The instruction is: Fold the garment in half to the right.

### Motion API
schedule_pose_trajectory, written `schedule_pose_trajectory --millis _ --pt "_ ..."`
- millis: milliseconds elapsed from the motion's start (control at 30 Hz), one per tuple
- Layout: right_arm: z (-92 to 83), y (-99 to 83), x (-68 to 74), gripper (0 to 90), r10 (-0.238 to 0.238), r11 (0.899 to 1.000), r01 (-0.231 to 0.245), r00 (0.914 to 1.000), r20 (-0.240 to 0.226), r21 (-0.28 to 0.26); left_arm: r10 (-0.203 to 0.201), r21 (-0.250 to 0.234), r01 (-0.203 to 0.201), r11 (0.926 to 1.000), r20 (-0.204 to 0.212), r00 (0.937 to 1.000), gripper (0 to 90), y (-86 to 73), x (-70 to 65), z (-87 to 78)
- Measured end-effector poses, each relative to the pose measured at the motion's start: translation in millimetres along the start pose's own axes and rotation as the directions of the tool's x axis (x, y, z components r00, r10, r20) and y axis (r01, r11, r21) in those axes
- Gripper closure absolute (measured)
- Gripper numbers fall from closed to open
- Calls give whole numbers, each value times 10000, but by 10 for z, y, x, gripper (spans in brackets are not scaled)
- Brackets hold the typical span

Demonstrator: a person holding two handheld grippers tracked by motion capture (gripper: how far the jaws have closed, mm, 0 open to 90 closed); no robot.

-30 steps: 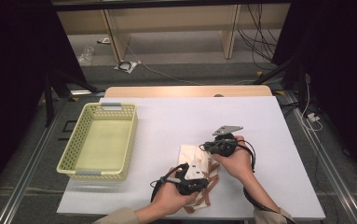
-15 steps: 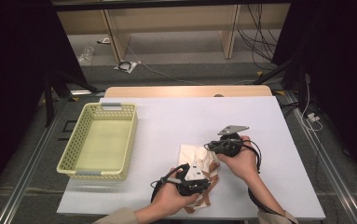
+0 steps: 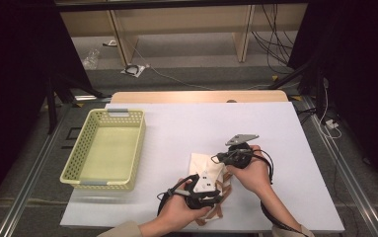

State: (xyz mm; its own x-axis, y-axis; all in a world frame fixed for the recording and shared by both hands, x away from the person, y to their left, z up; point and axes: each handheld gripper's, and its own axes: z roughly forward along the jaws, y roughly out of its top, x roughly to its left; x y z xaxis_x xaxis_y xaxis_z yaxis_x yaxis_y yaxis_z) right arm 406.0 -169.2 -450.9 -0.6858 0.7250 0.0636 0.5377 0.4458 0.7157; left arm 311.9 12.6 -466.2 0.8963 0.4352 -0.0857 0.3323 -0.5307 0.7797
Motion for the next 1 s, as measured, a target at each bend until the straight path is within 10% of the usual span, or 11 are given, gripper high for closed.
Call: schedule_pose_trajectory --millis 533,1000 --pt "8 -179 -79 869 67 9944 -99 9995 304 1052 -225 209 227 9995 -103 9997 685 -151 96 -309" --pt "65 -270 -173 849 234 9900 -342 9966 796 1371 -31 853 -24 9964 645 9979 715 -291 -17 -315"
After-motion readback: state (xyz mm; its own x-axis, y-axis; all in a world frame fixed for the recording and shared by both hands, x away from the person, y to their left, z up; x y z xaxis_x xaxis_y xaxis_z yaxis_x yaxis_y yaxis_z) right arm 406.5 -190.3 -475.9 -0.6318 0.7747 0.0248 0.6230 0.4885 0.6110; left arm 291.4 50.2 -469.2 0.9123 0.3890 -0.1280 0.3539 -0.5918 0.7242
